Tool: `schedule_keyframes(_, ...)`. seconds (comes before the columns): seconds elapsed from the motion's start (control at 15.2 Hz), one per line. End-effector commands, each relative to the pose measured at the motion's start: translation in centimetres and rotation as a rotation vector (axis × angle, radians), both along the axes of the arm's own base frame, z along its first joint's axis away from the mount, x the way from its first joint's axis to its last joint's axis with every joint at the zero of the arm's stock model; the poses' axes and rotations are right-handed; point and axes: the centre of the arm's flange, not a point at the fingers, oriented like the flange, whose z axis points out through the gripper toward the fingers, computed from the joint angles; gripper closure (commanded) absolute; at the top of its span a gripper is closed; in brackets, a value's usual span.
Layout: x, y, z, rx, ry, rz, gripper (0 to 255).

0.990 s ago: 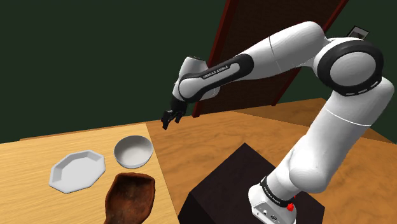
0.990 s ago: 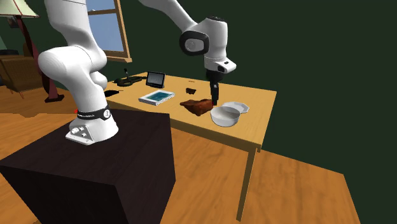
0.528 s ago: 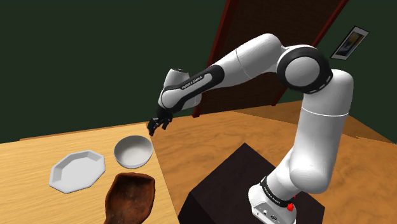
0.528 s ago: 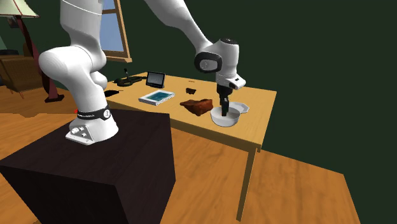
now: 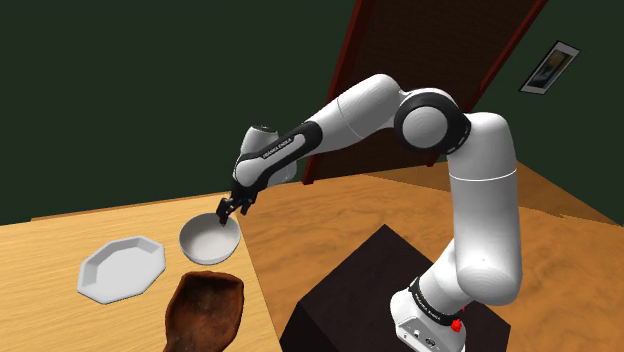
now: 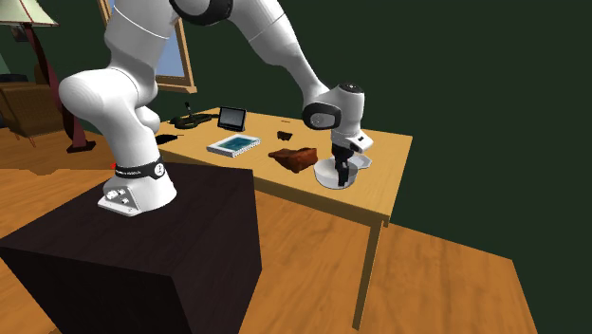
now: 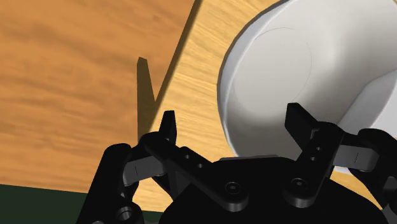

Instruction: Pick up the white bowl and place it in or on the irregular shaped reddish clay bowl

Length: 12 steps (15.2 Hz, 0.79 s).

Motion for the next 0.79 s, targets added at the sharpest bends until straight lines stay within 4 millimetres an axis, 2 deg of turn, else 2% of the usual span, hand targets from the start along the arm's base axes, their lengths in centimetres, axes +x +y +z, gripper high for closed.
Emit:
schedule_keyframes(0.0,0.1,0.1,-1.1,0.0,-0.001,0.0,0)
schedule_keyframes(0.2,0.0,0.4,-2.4,0.0,-0.001,0.0,0)
schedule_keyframes(0.66,0.0,0.4,-2.4,0.0,-0.001,0.0,0)
schedule_keyframes(0.73,0.0,0.4,-2.4,0.0,-0.001,0.0,255)
